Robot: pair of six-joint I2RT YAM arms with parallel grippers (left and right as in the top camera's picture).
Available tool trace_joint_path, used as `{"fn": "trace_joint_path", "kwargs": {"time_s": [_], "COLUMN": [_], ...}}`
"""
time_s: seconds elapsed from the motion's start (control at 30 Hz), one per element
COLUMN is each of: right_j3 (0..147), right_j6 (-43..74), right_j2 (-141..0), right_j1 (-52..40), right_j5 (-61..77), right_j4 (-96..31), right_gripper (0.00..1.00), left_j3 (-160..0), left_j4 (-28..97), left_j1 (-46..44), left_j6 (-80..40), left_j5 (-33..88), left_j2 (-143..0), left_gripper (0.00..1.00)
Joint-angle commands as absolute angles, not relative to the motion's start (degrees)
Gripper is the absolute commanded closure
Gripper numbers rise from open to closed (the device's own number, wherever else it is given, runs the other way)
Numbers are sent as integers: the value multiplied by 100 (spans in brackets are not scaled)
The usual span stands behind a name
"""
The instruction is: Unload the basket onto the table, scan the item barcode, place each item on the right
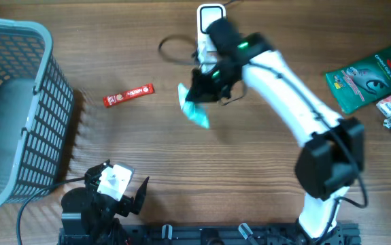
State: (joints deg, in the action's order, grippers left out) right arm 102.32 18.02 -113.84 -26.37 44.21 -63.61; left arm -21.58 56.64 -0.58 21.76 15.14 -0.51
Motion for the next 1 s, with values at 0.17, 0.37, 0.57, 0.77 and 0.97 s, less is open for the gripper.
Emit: {"fn": "trace_joint_path", "kwargs": {"time_s": [0.17, 0.37, 0.57, 0.77, 0.97], "right_j3": [9804, 9784, 9692, 9343, 9185], "right_j6": [-1391, -2014, 2683, 3953, 4668], "right_j2": [-11306, -11306, -11303, -11306, -11303], "right_j1": [-2322, -2338, -2714, -3159, -3269], "right_j5": [8149, 6757, -939, -58, -582], "right_j4": [-6396, -6375, -7299, -6768, -6810], "right_gripper": [95, 95, 95, 56, 0], "left_j3": [-2130, -2130, -2130, -2130, -2130], "left_j4": [5664, 5664, 5664, 5664, 5664], "left_j1": [-21, -21, -21, -21, -21], "left_j6": [2206, 2206, 2206, 2206, 2206], "left_j5": [1603, 1603, 1605, 1603, 1605], "left_j2": [-38, -38, -38, -38, -38], "left_gripper": [0, 0, 0, 0, 0]}}
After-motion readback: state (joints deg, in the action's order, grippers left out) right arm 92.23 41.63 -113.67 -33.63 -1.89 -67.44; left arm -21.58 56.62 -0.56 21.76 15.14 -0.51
